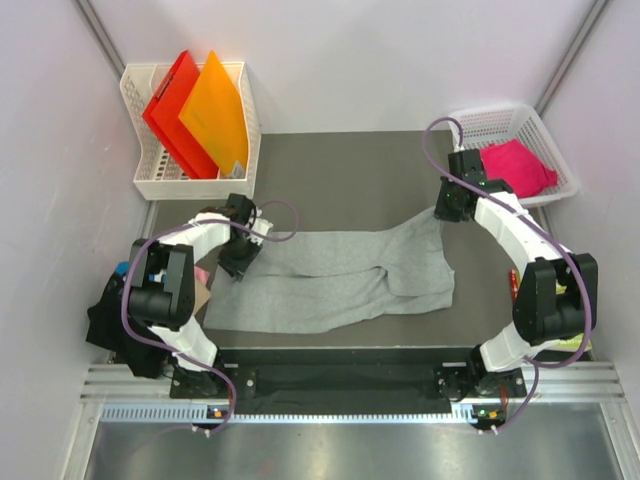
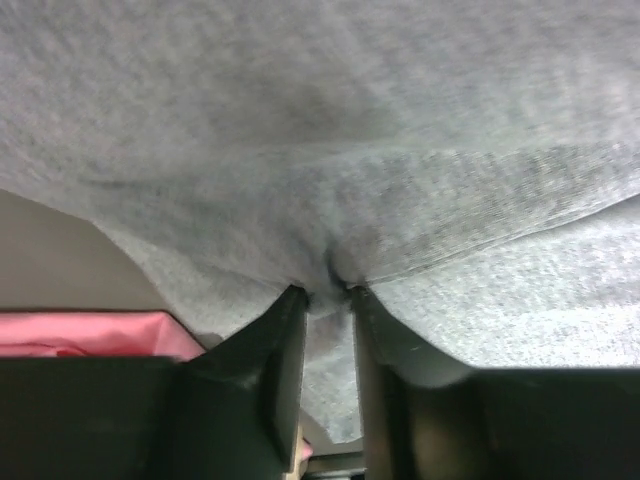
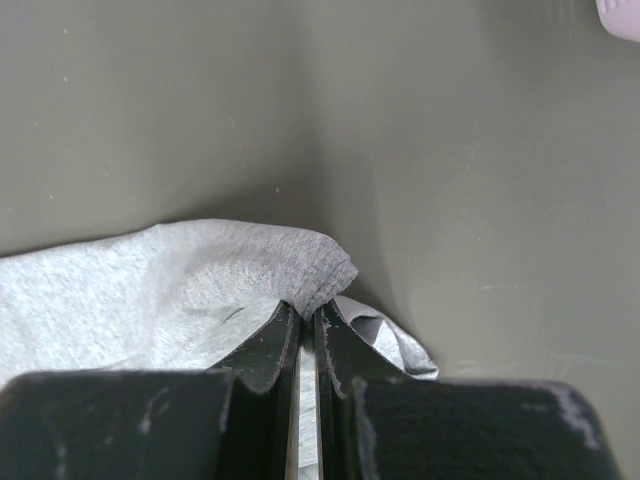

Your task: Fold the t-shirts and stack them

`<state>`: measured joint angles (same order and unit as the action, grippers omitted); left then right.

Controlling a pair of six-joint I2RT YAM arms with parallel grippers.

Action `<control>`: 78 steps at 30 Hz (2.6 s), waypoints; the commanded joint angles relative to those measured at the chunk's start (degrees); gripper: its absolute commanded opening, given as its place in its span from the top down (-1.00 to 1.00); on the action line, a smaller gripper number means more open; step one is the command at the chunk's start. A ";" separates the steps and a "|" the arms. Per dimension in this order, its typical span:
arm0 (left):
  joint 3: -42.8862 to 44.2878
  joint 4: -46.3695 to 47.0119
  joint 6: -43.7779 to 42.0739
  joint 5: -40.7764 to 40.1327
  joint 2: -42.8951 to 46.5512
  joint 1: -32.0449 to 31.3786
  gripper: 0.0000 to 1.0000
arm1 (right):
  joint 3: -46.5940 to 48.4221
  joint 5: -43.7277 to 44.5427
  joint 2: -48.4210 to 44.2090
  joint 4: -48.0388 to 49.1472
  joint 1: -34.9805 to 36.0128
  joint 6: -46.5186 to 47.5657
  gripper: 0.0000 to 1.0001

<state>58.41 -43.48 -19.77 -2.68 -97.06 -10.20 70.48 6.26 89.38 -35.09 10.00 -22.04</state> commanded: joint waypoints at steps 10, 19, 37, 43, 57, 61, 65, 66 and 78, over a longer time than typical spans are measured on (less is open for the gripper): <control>2.58 1.12 -1.68 -2.51 0.28 1.06 0.58 | -0.43 0.68 -3.08 1.43 0.28 1.12 1.00; 2.93 0.68 -2.47 -2.95 0.29 1.49 -0.03 | -0.87 0.59 -3.16 1.34 0.28 1.21 1.00; 3.81 1.38 -2.99 -1.01 -3.23 4.40 0.34 | -2.98 1.03 -5.18 1.25 0.20 1.56 1.00; 4.60 0.24 -3.26 -1.28 -2.44 4.40 0.74 | -3.07 0.95 -5.18 1.34 0.28 1.56 1.00; 9.17 -3.36 -4.05 -2.33 0.81 4.40 1.00 | 2.89 -1.34 0.95 0.90 0.20 2.53 0.99; 9.79 -4.24 -4.14 -2.59 1.43 4.40 1.00 | 8.17 -1.61 6.58 -1.20 0.28 2.97 -0.10; 9.79 -4.50 -4.84 -3.39 2.13 4.40 1.00 | 11.87 2.08 10.54 -6.02 0.20 2.71 -0.50; 9.70 -4.50 -4.93 -3.47 2.39 4.40 1.00 | 11.70 3.39 10.37 -6.56 0.28 2.62 -0.52; 10.05 -4.50 -5.02 -3.30 2.49 4.40 1.00 | -9.28 3.14 -4.30 -7.19 0.37 0.95 -0.17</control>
<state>66.35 -47.18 -24.16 -5.43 -96.31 -6.13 67.02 9.61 91.42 -42.00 10.00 -20.10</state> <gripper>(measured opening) 0.023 0.596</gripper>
